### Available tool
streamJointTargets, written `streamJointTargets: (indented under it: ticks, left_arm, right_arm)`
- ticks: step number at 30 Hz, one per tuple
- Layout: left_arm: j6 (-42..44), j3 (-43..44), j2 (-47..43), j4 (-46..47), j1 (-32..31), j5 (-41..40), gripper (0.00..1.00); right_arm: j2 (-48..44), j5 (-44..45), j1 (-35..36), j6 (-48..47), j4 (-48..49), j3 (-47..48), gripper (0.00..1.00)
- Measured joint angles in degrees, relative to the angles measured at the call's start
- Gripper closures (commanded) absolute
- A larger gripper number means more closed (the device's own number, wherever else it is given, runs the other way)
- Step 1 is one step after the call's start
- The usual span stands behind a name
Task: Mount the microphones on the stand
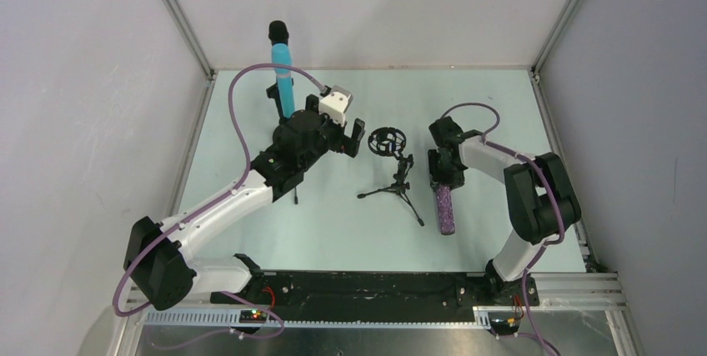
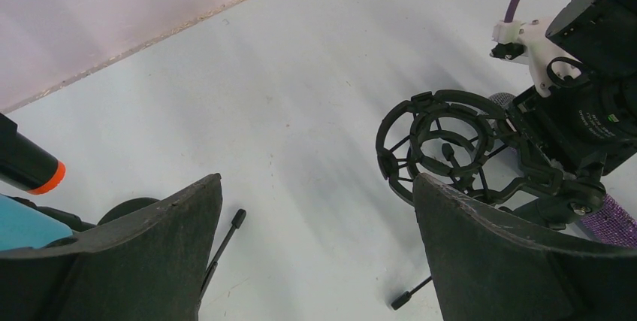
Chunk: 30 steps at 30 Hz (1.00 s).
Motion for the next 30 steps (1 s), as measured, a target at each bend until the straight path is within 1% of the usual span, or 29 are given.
streamJointTargets:
  ticks: [1,3,5,7,11,19,26,30]
  left_arm:
    - [0.00,0.00,0.00,0.00,0.00,-0.04,0.00]
    - [0.00,0.00,0.00,0.00,0.00,-0.39,0.00]
    - [0.00,0.00,0.00,0.00,0.00,-0.52,0.00]
    - [0.00,0.00,0.00,0.00,0.00,-0.68,0.00]
    - [0.00,0.00,0.00,0.00,0.00,-0.85,0.00]
    - [0.02,0.00,0.00,0.00,0.00,-0.85,0.00]
    - [0.00,0.00,0.00,0.02,0.00,-0.87,0.00]
    - [0.00,0.00,0.00,0.00,0.00,-0.87,0.00]
  right_arm:
    - [0.00,0.13,0.07,-0.13,-0.02,0.02,0.64]
    - [0.00,0.11,0.04,-0.46,-0.02,0.02,0.72]
    - [0.00,0.04,0.04,-0.68,0.00,0.02,0.77]
    - [-0.26,-0.50,-0.11,-0.96,0.02,0.02,0.80]
    - [-2.86,-1.64,-0.61,-1.75,0.02,0.07,0.84]
    - [-15.98,-2.99,-2.08,-3.23,1.70,1.46,0.86]
    - [-28.57,-3.74,-2.45,-5.53,5.77,1.73,0.89]
    - [-34.93,-5.99,-2.73,-6.34,9.14,1.75,0.90]
